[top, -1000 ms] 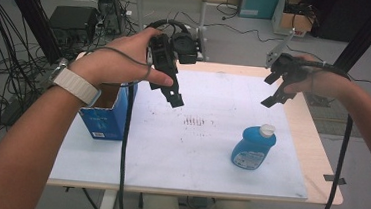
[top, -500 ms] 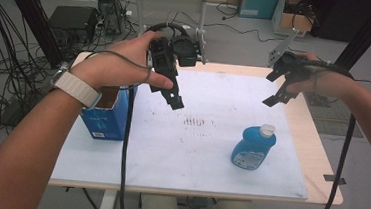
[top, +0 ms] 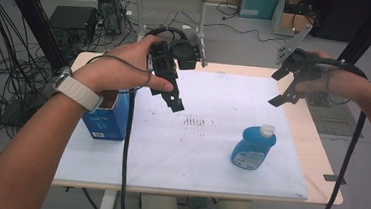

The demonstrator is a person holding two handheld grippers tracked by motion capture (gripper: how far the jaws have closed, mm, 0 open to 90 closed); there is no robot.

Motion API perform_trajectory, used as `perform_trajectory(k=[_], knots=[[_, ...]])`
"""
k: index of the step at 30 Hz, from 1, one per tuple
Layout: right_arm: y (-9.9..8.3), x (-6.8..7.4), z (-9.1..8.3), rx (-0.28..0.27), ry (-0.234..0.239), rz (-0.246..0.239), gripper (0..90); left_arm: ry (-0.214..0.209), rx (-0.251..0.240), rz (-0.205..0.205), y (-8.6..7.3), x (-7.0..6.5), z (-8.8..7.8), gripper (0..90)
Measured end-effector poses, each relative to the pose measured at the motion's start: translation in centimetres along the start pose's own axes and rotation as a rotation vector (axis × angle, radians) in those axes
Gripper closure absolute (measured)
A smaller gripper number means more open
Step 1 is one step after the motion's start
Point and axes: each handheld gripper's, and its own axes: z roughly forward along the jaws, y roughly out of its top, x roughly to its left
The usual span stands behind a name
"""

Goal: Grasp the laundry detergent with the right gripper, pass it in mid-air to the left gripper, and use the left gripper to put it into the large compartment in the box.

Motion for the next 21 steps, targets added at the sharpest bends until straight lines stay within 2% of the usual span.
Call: perform_trajectory(k=[13, 21], knots=[[-0.6, 1.3, -1.4, -0.025, 0.018, 0.017, 5.8, 0.001, -0.004, 0.001, -0.2, -0.2, 0.2, 10.6], [-0.9, 2.3, -2.0, -0.011, 0.027, -0.003, 7.1, -0.001, -0.005, -0.001, -0.4, -0.2, 0.4, 10.6]])
